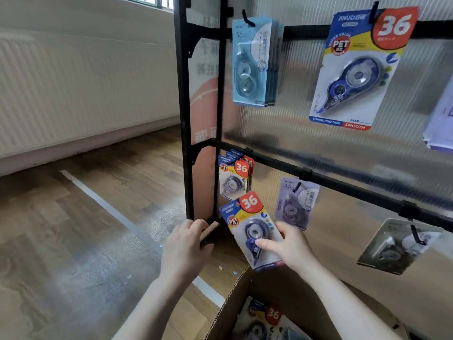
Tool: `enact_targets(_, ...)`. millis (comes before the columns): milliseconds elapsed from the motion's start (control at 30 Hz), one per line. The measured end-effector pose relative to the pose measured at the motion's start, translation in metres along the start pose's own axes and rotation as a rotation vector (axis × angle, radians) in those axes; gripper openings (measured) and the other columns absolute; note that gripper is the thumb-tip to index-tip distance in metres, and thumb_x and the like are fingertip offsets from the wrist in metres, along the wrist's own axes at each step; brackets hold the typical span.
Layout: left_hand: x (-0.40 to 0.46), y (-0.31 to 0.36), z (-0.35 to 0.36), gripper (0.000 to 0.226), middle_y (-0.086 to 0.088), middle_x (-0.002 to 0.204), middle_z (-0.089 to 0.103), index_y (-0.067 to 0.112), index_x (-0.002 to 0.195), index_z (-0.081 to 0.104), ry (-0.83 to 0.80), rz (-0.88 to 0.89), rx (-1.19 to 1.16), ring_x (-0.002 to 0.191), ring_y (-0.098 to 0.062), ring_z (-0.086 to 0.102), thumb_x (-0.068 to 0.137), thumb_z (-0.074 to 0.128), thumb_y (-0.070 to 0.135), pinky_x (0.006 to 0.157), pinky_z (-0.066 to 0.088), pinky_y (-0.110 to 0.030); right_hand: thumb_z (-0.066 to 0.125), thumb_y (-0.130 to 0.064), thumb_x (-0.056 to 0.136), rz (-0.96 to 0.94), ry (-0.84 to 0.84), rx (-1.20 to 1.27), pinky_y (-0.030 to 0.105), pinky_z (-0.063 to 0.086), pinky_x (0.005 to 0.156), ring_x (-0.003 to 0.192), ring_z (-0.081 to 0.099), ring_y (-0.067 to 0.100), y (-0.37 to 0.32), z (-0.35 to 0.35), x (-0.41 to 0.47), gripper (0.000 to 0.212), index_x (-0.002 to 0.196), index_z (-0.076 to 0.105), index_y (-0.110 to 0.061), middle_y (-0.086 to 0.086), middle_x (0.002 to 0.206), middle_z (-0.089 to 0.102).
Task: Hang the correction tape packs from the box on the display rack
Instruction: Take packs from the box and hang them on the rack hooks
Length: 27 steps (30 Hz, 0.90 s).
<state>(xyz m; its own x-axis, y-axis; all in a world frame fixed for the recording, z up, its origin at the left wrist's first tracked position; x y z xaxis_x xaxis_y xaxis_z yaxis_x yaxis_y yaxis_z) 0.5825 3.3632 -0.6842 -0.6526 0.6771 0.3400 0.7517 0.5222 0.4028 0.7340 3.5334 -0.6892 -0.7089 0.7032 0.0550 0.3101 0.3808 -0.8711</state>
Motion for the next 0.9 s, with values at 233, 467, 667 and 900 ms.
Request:
enact_targets(233,0.01,-0.01,0.006,0.034,0.004,0.121,0.055,0.025,0.12,0.052,-0.001,-0.128,0.04,0.114,-0.019,0.048,0.088,0.057,0.032,0.085,0.042,-0.031,0.075,-0.009,0.077,0.023,0.064,0.372,0.025,0.055,0.062,0.077,0.071,0.015,-0.026,0.032,0.023,0.017,0.087,0.063,-0.017,0.002,0.087,0.073)
enact_targets(467,0.017,-0.014,0.01,0.029,0.004,0.116,0.055,0.026,0.117,0.053,0.016,-0.162,-0.045,0.111,-0.018,0.048,0.091,0.055,0.038,0.086,0.041,-0.03,0.073,-0.013,0.081,-0.047,0.131,0.436,0.016,0.053,0.062,0.085,0.067,0.009,-0.045,0.068,0.049,0.02,0.093,0.059,-0.022,-0.004,0.094,0.07)
enact_targets(667,0.019,-0.007,0.013,0.03,0.002,0.117,0.054,0.023,0.12,0.051,-0.036,-0.182,-0.061,0.111,-0.02,0.048,0.091,0.05,0.03,0.086,0.038,-0.031,0.071,-0.017,0.083,-0.027,0.164,0.443,0.019,0.052,0.063,0.087,0.066,0.009,-0.048,0.078,0.072,0.02,0.095,0.058,-0.025,-0.006,0.096,0.069)
enact_targets(900,0.019,-0.012,0.011,0.034,0.006,0.122,0.053,0.027,0.126,0.05,-0.038,-0.219,-0.124,0.113,-0.018,0.047,0.092,0.049,0.028,0.089,0.039,-0.029,0.072,-0.02,0.083,0.093,0.213,0.475,0.024,0.052,0.064,0.087,0.066,0.013,-0.037,0.093,0.1,0.024,0.102,0.058,-0.016,-0.001,0.097,0.068)
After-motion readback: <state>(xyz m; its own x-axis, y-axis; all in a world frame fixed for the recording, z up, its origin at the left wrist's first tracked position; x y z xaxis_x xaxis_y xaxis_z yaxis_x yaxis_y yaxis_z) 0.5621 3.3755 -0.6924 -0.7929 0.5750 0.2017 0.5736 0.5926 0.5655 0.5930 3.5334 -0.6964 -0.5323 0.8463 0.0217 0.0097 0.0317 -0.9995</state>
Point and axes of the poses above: each hand's wrist, its own x-axis towards the middle knuckle, its own z-axis out of the palm, y = z × x, the point moved 2 cm from there along x, towards the middle knuckle
